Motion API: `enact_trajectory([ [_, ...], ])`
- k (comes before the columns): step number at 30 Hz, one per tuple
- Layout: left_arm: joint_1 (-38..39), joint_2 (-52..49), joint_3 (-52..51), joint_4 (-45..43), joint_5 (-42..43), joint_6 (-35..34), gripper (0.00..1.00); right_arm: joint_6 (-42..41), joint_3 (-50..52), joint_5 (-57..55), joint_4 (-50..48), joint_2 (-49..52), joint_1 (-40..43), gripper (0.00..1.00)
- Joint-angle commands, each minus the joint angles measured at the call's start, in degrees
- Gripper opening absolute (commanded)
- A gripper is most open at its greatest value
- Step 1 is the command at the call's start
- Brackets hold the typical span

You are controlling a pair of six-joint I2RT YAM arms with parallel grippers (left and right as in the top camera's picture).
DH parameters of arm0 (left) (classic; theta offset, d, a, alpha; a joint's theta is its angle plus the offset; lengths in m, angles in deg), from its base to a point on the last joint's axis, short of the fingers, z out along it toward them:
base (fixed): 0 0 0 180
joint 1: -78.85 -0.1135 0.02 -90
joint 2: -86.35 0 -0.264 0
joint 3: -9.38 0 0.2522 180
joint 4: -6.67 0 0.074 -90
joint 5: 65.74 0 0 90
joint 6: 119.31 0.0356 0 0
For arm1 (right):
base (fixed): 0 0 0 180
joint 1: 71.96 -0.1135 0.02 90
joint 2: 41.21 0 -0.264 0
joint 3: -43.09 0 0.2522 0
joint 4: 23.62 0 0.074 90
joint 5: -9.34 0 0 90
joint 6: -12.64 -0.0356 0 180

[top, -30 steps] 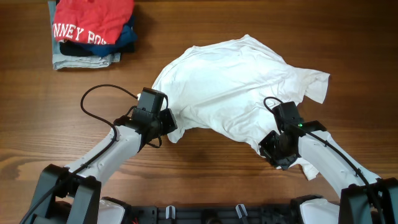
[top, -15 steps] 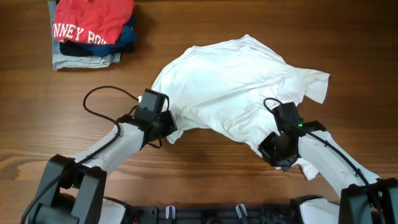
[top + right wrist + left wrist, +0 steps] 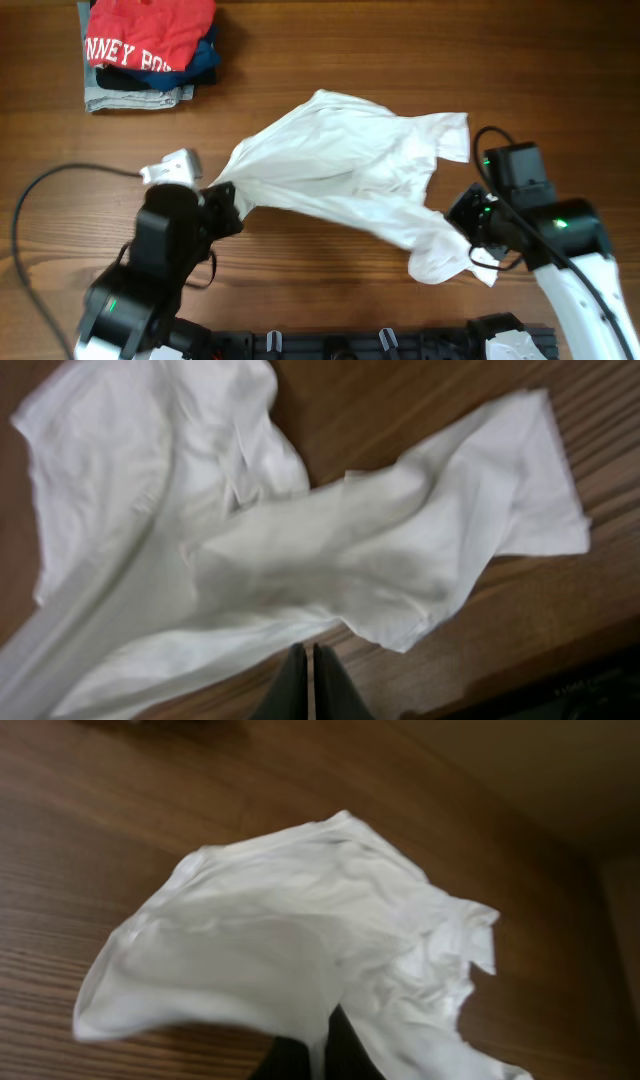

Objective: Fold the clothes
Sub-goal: 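Lift the T-shirt with both grippers and stretch it apart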

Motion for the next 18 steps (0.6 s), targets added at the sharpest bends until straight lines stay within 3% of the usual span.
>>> enact_trajectory([
  [1,-0.26,6.80,5.40,2.78,-1.84,0.07,0.04,4.11,-10.56,-5.16,4.79,-1.14,-0.07,0.04],
  [2,-0.26,7.65,7.72,3.56,-1.99,0.07,0.04,5.51,-13.66,-5.11,5.92,-1.09,-0.07,0.04],
  [4,-0.26,7.58,9.90,4.70,-2.12,0.07,0.04,8.26,-15.82,-0.04,7.50,-1.11,-0.07,0.17],
  [6,-0.26,6.16,9.86,7.74,-2.91,0.04,0.04,8.39,-13.81,5.07,10.95,-0.48,-0.09,0.19],
  [12,-0.26,-6.80,9.86,9.27,-3.74,0.02,0.04,13.25,7.67,21.22,3.45,-0.24,-5.57,0.27],
  [14,-0.26,-9.90,9.86,8.31,-3.74,0.02,0.04,14.43,11.28,24.35,0.68,-0.24,-7.67,0.47],
  [15,-0.26,-11.45,9.86,7.72,-3.74,0.02,0.04,14.40,12.37,24.94,0.00,-0.24,-8.87,0.68],
  [18,-0.26,-15.21,9.88,5.95,-3.72,0.00,0.04,8.15,15.91,24.22,-0.72,-0.24,-14.34,0.71],
])
